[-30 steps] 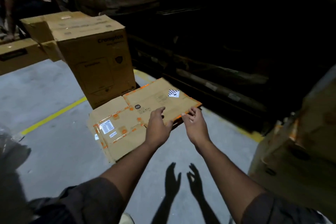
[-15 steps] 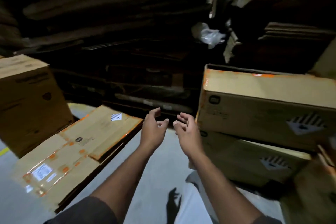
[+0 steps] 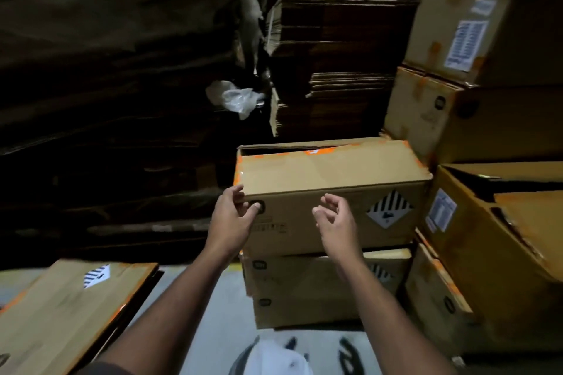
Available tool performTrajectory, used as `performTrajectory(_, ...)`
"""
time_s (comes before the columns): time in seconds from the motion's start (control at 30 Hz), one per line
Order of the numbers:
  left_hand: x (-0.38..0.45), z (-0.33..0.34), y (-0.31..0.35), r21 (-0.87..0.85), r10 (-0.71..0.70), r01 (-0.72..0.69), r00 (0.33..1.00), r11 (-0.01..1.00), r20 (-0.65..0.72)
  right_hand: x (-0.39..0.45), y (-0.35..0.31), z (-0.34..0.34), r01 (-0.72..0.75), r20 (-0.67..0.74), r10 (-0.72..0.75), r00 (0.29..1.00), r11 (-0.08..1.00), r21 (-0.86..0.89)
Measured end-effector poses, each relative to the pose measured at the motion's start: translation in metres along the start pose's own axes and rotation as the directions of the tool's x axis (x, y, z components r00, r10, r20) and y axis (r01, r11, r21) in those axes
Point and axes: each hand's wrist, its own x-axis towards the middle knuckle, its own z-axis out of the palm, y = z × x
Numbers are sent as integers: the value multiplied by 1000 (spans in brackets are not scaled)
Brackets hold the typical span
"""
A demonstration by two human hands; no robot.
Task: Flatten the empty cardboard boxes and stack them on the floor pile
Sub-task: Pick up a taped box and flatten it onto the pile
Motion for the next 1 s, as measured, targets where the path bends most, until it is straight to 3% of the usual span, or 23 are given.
performTrajectory(0.2, 64, 37, 1, 233, -9, 39, 992, 972, -129, 79, 11, -74, -57, -206, 15, 978, 979, -198)
performTrajectory(0.33, 84, 55, 3, 492, 3, 126, 967, 862, -254, 106, 21, -106, -103, -276, 36, 961, 967, -234)
performTrajectory(0.43, 95, 57, 2, 560, -1, 169, 958, 811, -287, 106, 36, -104, -126, -286, 55, 957, 964, -236)
performTrajectory(0.6, 120, 48, -20, 274, -316, 392, 905, 878, -284, 93, 64, -69, -200, -180, 172, 969, 968, -152)
performTrajectory(0.73, 116, 44, -23, 255, -314, 428, 868, 867, -385, 82, 67, -47, -210, -176, 187, 966, 970, -121)
performTrajectory(0.83, 116, 35, -31, 184, -360, 455, 848, 871, -389, 77, 64, -36, -212, -166, 195, 967, 973, -95)
performTrajectory(0.9, 114, 28, -34, 138, -386, 447, 863, 884, -326, 75, 62, -28, -211, -166, 193, 967, 973, -98)
performTrajectory(1.0, 111, 19, -35, -26, -456, 457, 882, 889, -118, 71, 57, -16, -206, -150, 190, 970, 973, -100)
